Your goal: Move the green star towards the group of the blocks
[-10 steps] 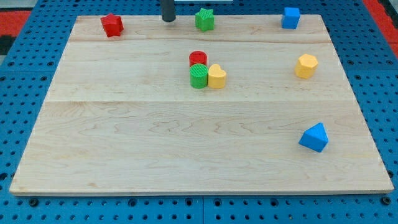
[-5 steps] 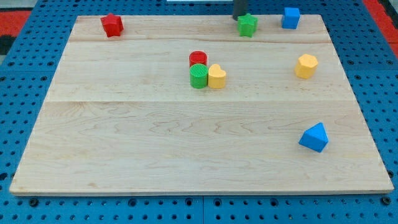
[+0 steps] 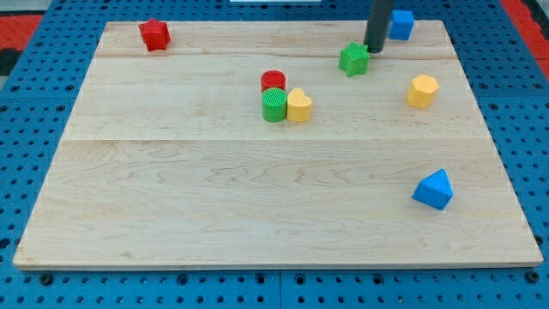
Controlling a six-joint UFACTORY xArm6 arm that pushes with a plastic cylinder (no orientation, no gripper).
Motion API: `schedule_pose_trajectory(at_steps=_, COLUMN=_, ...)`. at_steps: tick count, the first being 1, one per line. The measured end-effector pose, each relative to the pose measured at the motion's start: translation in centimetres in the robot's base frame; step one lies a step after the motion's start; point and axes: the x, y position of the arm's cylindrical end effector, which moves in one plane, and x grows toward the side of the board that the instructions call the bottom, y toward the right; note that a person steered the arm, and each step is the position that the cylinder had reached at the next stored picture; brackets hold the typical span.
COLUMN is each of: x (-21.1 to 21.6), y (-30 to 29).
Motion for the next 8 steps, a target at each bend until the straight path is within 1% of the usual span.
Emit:
schedule_pose_trajectory(at_steps=2, x=0.4, y=-6.0)
schedule_pose_trajectory(at_steps=3, x=2.0, y=-6.3)
schedule_pose_trajectory(at_steps=5, x=3.4, y=-7.3)
schedule_pose_trajectory(at_steps=8, x=7.7, y=-7.8)
